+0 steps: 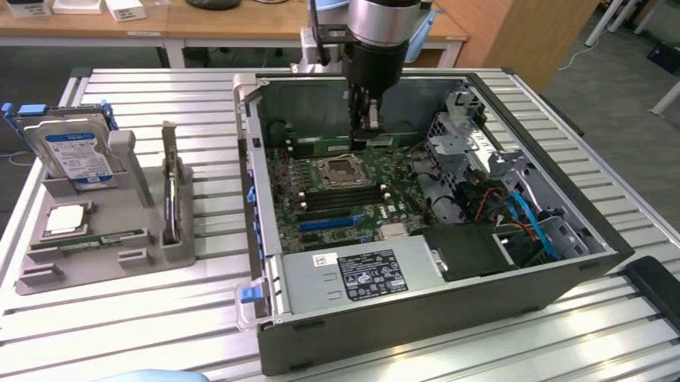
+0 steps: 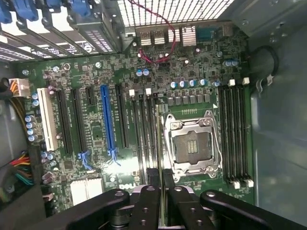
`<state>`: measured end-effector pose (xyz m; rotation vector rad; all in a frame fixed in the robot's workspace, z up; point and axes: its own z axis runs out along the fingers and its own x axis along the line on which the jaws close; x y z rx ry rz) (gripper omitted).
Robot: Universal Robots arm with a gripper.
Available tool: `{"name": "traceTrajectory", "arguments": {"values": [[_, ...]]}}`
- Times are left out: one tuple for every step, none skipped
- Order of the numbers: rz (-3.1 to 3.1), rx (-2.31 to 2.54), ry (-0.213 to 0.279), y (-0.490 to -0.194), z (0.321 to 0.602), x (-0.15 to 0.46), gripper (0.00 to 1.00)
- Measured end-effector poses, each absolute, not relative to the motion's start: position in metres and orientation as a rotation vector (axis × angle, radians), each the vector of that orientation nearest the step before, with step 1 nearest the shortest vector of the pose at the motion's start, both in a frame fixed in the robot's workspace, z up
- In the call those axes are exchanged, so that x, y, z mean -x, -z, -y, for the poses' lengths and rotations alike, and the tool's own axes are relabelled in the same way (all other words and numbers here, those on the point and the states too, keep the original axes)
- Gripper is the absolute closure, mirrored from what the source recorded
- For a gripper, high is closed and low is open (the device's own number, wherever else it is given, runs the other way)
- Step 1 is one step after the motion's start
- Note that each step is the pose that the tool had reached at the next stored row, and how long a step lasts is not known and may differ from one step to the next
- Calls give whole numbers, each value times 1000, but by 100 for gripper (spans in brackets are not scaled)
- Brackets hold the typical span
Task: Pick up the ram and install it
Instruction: 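Insert the ram into the slot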
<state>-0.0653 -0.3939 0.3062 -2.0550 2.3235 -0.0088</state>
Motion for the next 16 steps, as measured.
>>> {"name": "traceTrajectory", "arguments": {"values": [[-2324, 2055, 9, -305, 394, 65, 87], [-2324, 2056, 10, -303, 394, 65, 87], [-2325, 2056, 12, -302, 394, 65, 87], [-2326, 2057, 14, -301, 394, 65, 87], [-2327, 2058, 17, -300, 394, 65, 87], [-2329, 2060, 20, -299, 394, 65, 87], [-2332, 2063, 25, -298, 394, 65, 87], [-2335, 2065, 29, -298, 394, 65, 87], [-2336, 2067, 32, -297, 394, 65, 87], [-2337, 2068, 34, -295, 394, 65, 87], [-2338, 2069, 35, -294, 394, 65, 87], [-2338, 2069, 35, -292, 394, 65, 87], [-2338, 2069, 35, -290, 394, 65, 87], [-2338, 2068, 35, -288, 394, 65, 87], [-2338, 2068, 35, -287, 394, 65, 87], [-2338, 2068, 35, -285, 394, 65, 87]]}}
